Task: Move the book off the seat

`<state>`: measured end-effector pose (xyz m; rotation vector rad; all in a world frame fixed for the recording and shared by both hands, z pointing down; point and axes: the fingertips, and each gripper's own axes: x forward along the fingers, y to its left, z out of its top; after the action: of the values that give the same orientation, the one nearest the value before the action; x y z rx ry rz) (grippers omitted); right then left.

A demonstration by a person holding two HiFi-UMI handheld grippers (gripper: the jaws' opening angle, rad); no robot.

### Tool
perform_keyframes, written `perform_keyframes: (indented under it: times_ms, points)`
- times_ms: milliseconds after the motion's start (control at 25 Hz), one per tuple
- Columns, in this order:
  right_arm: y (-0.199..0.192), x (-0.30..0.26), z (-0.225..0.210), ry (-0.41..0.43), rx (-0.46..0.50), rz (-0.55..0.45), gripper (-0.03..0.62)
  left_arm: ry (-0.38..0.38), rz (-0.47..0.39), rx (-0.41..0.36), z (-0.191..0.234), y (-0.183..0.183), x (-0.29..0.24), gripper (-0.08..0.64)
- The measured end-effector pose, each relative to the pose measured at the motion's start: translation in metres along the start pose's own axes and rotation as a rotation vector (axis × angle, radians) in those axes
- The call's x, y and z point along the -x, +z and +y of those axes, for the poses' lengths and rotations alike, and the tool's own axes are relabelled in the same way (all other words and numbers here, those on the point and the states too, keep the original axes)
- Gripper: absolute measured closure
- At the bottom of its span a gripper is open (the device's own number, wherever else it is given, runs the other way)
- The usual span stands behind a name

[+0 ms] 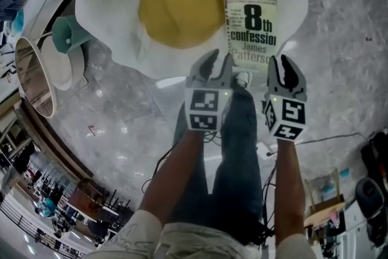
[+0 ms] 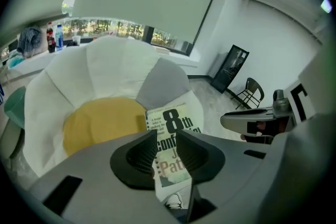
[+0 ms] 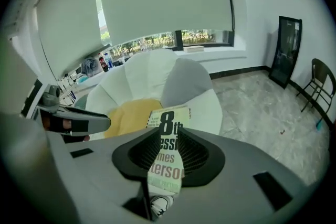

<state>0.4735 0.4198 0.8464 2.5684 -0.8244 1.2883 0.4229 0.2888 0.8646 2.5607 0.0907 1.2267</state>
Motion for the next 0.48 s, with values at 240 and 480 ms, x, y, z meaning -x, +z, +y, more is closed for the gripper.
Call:
perform_keyframes:
  times_ms: [240, 480]
  points:
    - [-0.035, -0.049, -0.019, -0.001, -0.033, 0.059, 0.491, 0.006, 0.072, 0.046, 0.015, -0.047, -0.06, 0.429]
    - [-0.059, -0.081, -0.031, -0.041, -0.033, 0.11, 0.476, 0.022, 0.128, 0.096, 0.027, -0.08, -0.104, 0.411]
